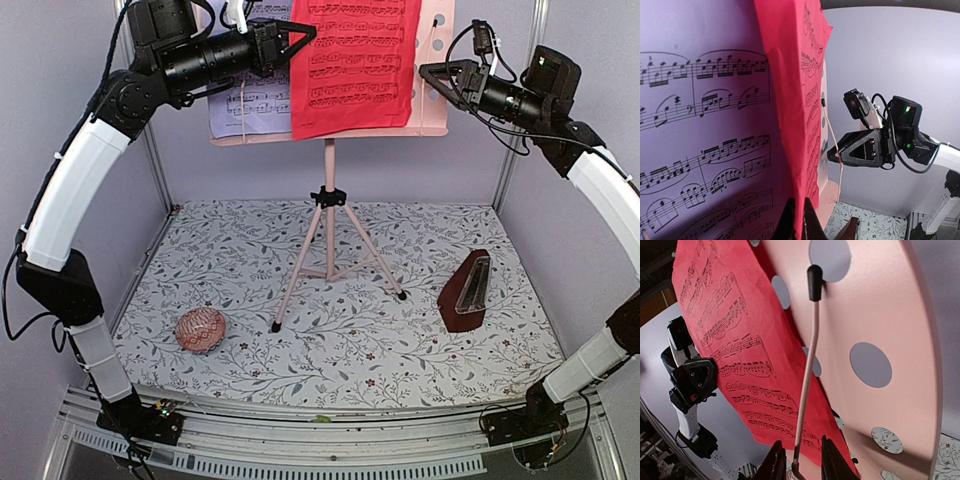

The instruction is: Set up the instrument practice props

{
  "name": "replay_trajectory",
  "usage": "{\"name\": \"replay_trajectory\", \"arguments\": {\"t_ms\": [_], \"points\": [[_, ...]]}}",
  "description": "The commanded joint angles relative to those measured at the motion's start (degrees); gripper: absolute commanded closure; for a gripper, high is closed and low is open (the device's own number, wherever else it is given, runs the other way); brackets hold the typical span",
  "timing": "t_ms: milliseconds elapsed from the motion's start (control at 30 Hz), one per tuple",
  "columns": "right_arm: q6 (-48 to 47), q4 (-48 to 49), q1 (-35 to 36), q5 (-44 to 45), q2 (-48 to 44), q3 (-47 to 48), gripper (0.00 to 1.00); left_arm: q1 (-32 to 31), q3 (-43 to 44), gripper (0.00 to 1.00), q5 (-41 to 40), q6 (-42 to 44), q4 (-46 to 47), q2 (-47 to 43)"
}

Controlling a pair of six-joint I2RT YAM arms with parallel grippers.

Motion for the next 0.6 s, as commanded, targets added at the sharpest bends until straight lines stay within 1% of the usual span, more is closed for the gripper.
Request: {"name": "replay_trajectory", "arguments": {"t_ms": [0, 67, 133, 300, 567], "points": [[1.4, 2.8, -0.1, -1.5, 0.2, 1.5, 0.79, -0.8, 1.1, 1.00, -0.9, 0.6, 1.0, 0.7], [1.2, 2.8, -0.1, -1.4, -0.1, 1.4, 0.90, -0.8, 1.2, 1.00, -1.6, 0.5, 1.1, 0.8], [1.0, 3.2, -0.1, -1.1, -0.6, 0.8, 0.95, -0.9, 1.2, 1.00, -2.4, 0.2, 1.4, 1.1], [0.9, 5.3, -0.1, -0.9, -2.0, -2.0, 1.00, -1.1, 1.2, 1.00, -3.4, -0.3, 2.2, 1.6], [0.2, 8.5, -0.1, -0.8, -3.6, -5.4, 1.00, -1.8, 1.2, 1.00, -5.5, 0.0, 3.7, 2.0]]}}
